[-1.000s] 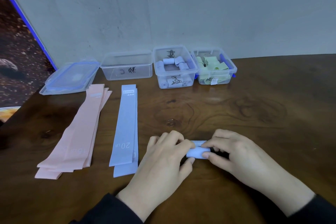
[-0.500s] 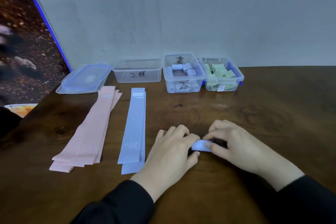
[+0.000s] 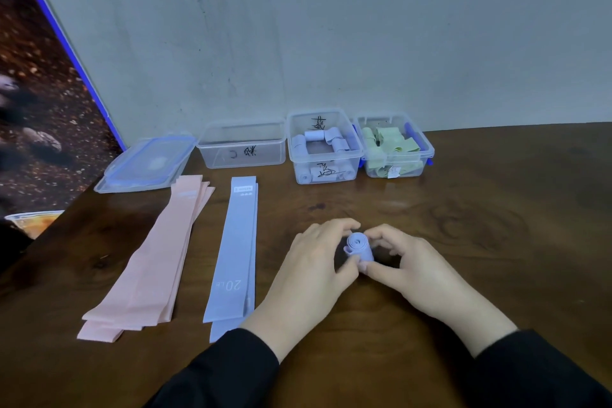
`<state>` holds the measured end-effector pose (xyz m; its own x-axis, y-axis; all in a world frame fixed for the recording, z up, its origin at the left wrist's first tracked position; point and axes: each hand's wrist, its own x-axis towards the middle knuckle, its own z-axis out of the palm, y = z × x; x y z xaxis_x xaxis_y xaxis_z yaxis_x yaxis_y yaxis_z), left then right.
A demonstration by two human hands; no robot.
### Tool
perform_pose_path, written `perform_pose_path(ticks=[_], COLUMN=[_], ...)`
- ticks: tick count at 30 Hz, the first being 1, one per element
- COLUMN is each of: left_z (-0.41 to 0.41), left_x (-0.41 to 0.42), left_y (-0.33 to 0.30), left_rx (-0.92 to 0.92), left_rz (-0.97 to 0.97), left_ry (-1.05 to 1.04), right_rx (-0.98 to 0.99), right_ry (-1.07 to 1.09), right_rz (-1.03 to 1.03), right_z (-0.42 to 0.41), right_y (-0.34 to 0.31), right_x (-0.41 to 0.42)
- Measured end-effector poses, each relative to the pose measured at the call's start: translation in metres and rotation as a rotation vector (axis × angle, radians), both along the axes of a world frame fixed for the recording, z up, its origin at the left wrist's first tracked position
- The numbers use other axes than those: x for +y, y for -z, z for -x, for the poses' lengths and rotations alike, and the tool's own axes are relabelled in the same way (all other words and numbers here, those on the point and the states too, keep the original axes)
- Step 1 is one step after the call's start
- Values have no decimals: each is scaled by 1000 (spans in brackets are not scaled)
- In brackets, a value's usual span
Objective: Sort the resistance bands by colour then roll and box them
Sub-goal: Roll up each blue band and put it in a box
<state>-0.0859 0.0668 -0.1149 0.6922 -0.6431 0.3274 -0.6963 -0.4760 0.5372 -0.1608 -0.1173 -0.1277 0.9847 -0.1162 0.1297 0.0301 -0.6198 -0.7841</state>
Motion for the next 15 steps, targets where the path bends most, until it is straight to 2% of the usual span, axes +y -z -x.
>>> perform_pose_path(ticks=[4,8,12,15], left_z=[-4,-8,-8,-6], left_x=[-9,-9,-11,-9], left_y=[0,18,20,12], left_rx=[-140,-262,-249,-121], left_rz=[-59,-122,-136,-144], left_ry=[84,117,101,113], right_rx=[-118,-89,-34,-38], right_ry=[61,16,51,55], right_rz=[57,104,68,28], right_z=[0,2,1,2], right_y=[-1,3,5,7], right_x=[-4,-5,-8,-5])
